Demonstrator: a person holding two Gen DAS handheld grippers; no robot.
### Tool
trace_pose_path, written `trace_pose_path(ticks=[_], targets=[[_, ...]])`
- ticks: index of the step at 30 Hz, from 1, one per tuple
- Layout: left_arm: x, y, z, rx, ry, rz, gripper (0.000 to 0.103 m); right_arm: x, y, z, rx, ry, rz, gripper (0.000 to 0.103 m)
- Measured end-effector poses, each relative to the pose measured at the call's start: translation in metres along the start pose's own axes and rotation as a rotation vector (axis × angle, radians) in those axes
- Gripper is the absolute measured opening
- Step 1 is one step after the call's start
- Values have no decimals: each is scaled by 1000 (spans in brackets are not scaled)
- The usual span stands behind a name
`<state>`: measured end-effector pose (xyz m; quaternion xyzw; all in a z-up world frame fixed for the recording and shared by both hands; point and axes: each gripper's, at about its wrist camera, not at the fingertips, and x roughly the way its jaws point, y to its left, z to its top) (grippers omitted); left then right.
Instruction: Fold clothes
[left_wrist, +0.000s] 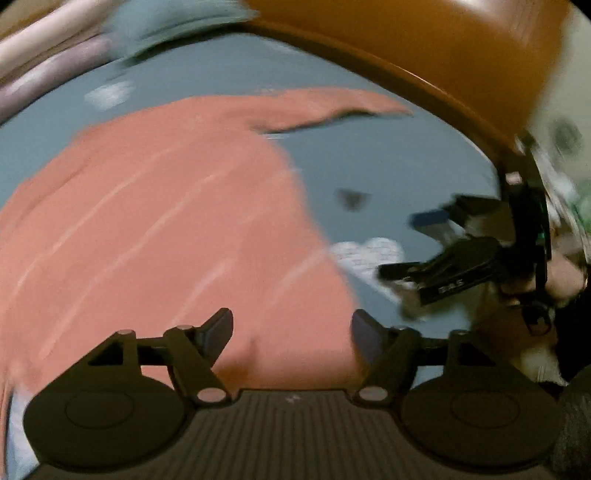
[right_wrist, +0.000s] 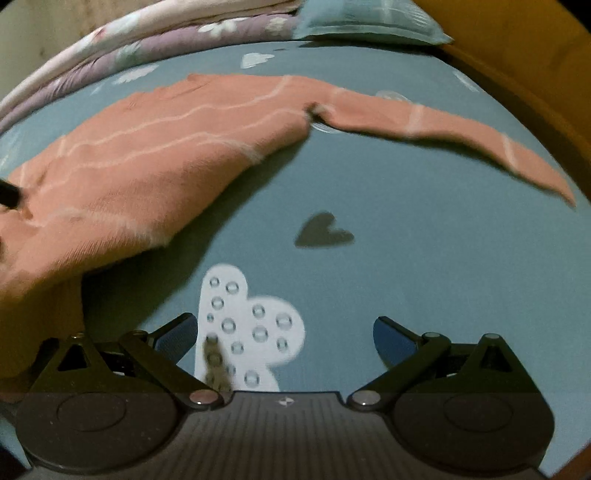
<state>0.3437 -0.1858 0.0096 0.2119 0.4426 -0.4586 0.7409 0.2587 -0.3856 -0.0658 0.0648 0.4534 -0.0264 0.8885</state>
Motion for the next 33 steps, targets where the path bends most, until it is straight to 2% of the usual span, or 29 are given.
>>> trace_pose_path(ticks=[2,5,8,10,14,18,20,24,27,30,33], targets=[[19,-27,16,132,28,31,73,-7,-6,-10,57,-12,0,103],[45,-50,25,287,83,150,73,-14,-12,-21,129,-32,-8,103],[66,-57,24,391,129,241,73,-15,-15,-25,185,-52,-12,103],[70,-55,18,419,147,290,74,-14,-16,-24,206,-59,-14,103],[54,-29,17,338,118,334,74,-10,-15,-17,203,-64,-2,103],[42,14,16,195,94,381,77,-5,-12,-9,177,-60,22,103],[40,37,13,127,89,379,77,-4,-8,-6,165,-63,36,103],[52,78,4,37,80,319,82,-5,-1,0,160,-77,96,103],[59,114,-5,-61,69,224,94,-7,4,1,176,-88,161,103],[59,146,-12,-177,62,106,96,-7,10,-1,175,-82,182,103],[44,143,-9,-175,54,118,95,-6,14,-2,168,-73,185,103]])
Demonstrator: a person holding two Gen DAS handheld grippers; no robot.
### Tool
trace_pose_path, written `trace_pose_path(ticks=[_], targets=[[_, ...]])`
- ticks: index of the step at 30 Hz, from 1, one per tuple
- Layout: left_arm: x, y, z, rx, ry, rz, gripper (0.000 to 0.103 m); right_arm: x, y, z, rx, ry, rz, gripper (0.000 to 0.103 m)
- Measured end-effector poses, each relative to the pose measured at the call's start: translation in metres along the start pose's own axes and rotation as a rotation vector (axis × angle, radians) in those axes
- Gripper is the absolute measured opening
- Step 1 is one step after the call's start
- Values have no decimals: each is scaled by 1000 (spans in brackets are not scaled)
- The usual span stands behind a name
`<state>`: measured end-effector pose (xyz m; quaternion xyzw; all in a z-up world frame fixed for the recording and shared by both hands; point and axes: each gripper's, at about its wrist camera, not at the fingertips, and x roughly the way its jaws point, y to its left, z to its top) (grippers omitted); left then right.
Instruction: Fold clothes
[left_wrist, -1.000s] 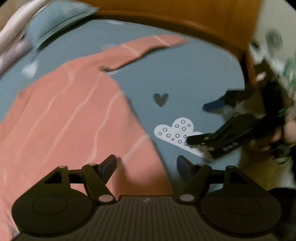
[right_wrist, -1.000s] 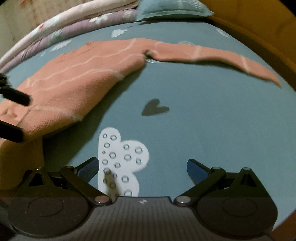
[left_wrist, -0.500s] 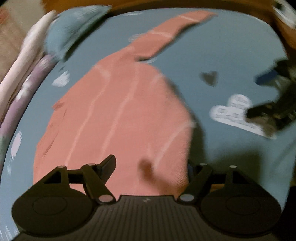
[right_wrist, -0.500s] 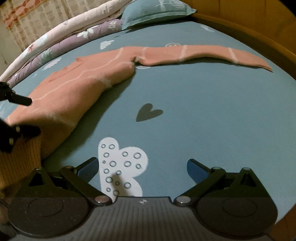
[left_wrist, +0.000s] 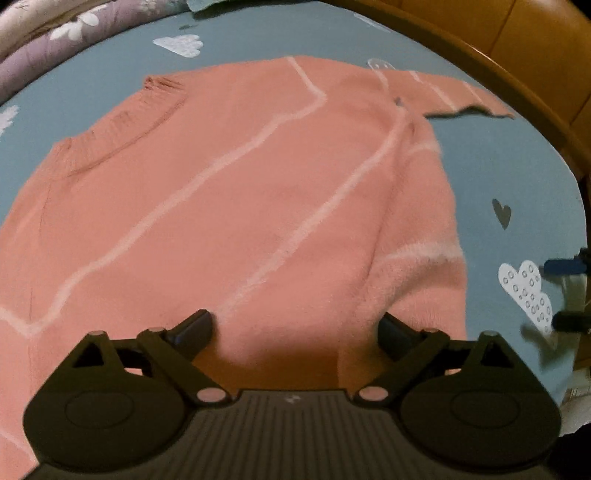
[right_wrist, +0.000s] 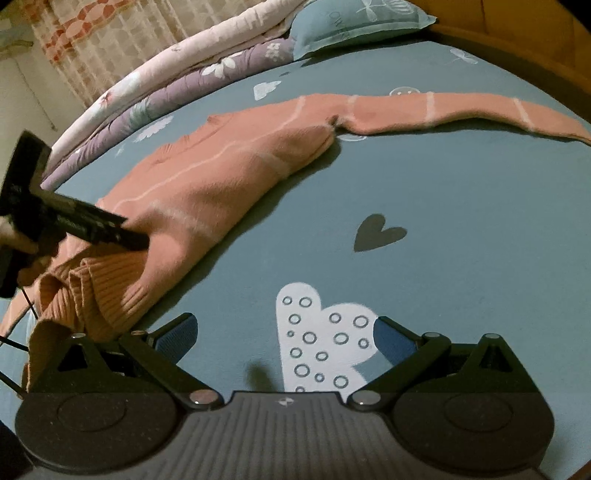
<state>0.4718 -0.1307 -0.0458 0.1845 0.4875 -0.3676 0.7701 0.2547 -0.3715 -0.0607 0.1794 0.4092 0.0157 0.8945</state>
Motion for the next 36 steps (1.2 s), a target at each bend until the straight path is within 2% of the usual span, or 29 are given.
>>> trace_pose_path(ticks=[6,9,12,15,17,19,20,23,25,26,27,28,30,31,36], targets=[[-22,-21,3,161,1,144,95,4,-2,4,23,-8,1,103],[-39,-35,8,176,-15,183,91,5,-1,8,17,-17,4,103],[-68,-61,10,224,-85,115,92,6,-2,10,12,-21,1,103],[-82,-89,14,250,-114,-2,92,10,-5,10,26,-19,-3,103],[-78,-105,14,271,-101,-86,93,12,-6,10,35,-16,-6,103],[-68,-117,12,298,-58,-136,93,12,-6,7,31,-11,-13,103],[-60,-122,9,318,-26,-132,93,12,-6,6,27,-9,-18,103],[-31,-127,-8,387,91,-38,92,11,-7,1,14,0,-38,103],[-19,-124,-19,433,126,40,92,10,-9,-1,18,-1,-41,103],[-14,-121,-24,457,139,81,89,10,-9,-2,20,-2,-40,103],[-10,-119,-29,481,152,122,81,10,-9,-2,23,-4,-41,103],[-8,-113,-32,486,152,135,80,10,-9,-2,23,-4,-44,103],[-11,-95,-31,454,134,109,80,10,-8,-2,18,-3,-50,103],[-12,-83,-30,406,129,86,80,10,-8,-3,13,-2,-52,103],[-21,-19,-31,71,73,-42,78,6,-7,-7,6,3,-53,103]])
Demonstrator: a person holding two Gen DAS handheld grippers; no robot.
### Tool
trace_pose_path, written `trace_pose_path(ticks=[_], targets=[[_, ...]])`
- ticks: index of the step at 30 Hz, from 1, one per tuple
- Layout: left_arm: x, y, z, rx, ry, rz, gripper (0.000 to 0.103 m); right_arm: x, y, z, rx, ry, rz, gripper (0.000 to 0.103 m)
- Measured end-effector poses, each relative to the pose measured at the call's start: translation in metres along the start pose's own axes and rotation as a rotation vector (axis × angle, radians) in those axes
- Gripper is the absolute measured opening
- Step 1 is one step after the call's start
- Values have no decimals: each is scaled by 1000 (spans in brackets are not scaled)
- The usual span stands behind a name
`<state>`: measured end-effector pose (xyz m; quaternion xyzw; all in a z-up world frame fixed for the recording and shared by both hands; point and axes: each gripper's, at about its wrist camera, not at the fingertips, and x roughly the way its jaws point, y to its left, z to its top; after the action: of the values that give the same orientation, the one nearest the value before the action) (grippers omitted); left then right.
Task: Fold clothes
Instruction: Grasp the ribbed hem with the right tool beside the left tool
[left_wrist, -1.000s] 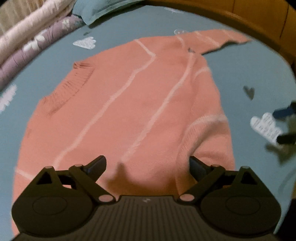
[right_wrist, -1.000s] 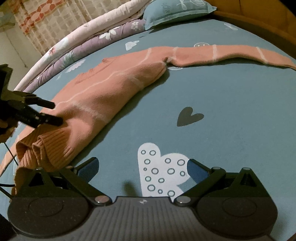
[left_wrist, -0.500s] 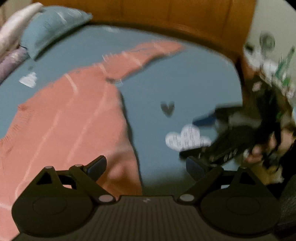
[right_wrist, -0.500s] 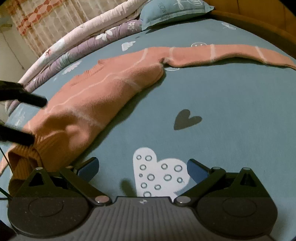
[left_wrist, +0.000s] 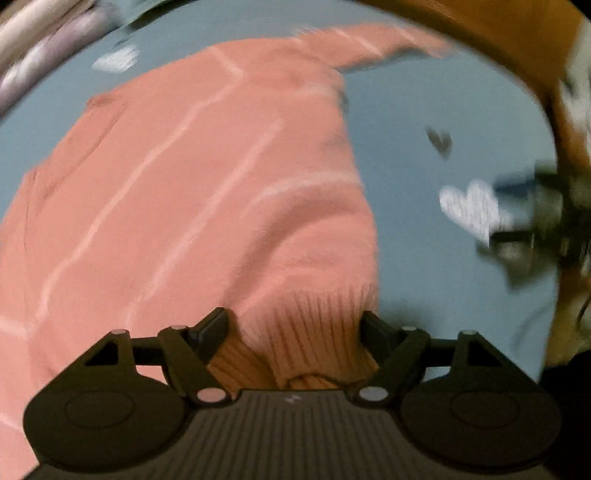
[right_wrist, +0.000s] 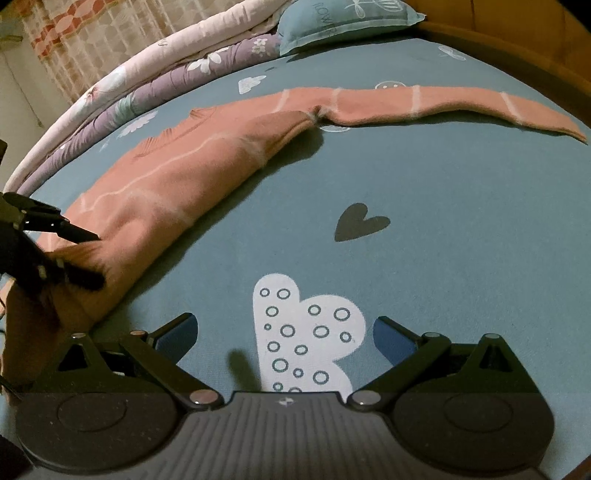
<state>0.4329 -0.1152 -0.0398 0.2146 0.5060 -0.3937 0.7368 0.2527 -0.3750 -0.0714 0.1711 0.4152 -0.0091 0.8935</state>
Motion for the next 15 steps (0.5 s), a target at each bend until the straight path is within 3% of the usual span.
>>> trace_pose_path(ticks=[4,7,15], targets=[[-9,24,-4,-102,-37,33,79,-2,0,-1,7,-2,-1,103],[-10,24,-7,-87,-44,83,80,-2,2,-1,8,-4,8,103],[-5,32,-9,-137,-46,92,85,-10,12,-1,11,-19,63,103]])
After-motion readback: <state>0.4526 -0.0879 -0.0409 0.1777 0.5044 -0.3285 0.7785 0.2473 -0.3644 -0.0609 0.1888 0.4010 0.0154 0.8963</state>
